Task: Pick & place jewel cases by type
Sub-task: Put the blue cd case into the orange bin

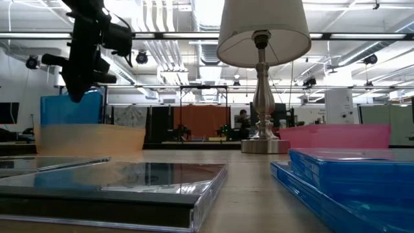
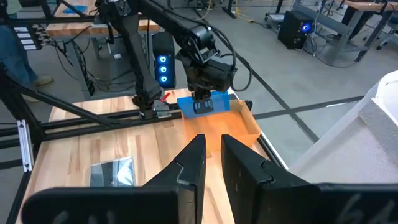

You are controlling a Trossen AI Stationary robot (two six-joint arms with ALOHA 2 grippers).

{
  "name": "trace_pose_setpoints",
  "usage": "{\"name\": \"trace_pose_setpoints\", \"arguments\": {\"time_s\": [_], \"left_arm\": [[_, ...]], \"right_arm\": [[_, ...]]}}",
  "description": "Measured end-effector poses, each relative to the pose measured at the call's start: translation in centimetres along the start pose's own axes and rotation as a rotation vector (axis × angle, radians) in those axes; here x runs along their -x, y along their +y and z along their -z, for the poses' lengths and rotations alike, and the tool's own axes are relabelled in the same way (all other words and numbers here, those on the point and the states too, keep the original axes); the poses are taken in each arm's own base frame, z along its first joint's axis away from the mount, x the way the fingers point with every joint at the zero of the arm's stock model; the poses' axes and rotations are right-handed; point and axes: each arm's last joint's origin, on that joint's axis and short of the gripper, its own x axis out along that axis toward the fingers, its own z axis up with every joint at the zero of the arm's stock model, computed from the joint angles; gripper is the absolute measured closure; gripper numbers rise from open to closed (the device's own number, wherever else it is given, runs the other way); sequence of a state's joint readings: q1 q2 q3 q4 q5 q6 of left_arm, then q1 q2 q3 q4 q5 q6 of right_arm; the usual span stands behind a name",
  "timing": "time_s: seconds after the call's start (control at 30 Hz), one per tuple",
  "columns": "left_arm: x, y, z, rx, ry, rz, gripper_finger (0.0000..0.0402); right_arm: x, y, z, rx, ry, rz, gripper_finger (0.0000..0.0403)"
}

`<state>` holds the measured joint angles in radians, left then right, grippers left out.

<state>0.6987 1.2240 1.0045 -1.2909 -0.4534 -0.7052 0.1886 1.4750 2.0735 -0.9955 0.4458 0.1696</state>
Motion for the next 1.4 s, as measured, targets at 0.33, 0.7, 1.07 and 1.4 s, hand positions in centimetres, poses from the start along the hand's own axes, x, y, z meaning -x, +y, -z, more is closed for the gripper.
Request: {"name": "trace_pose_setpoints", "arguments": {"time_s": [0.33, 0.7, 1.07, 1.4], "left_arm": [[-0.9, -0.4, -0.5, 0.042, -0.046, 0.002, 0.0396], [-2.1, -1.5, -1.4, 0.002, -0.049, -0.012, 0.0396], [-2.6, -2.0, -1.8, -0.029, -0.051, 0.001, 0.0369], [-2.7, -2.0, -1.9, -0.002, -0.046, 0.019, 0.0358]], "right_arm": [[0.0, 0.0, 0.0, -0.013, 0.001, 0.000, 0.0360], [0.0, 0.0, 0.0, -0.013, 0.003, 0.000, 0.0360], [0.0, 0.0, 0.0, -0.013, 0.003, 0.000, 0.0360], [0.0, 0.0, 0.1, -0.008, 0.007, 0.001, 0.0360]]}}
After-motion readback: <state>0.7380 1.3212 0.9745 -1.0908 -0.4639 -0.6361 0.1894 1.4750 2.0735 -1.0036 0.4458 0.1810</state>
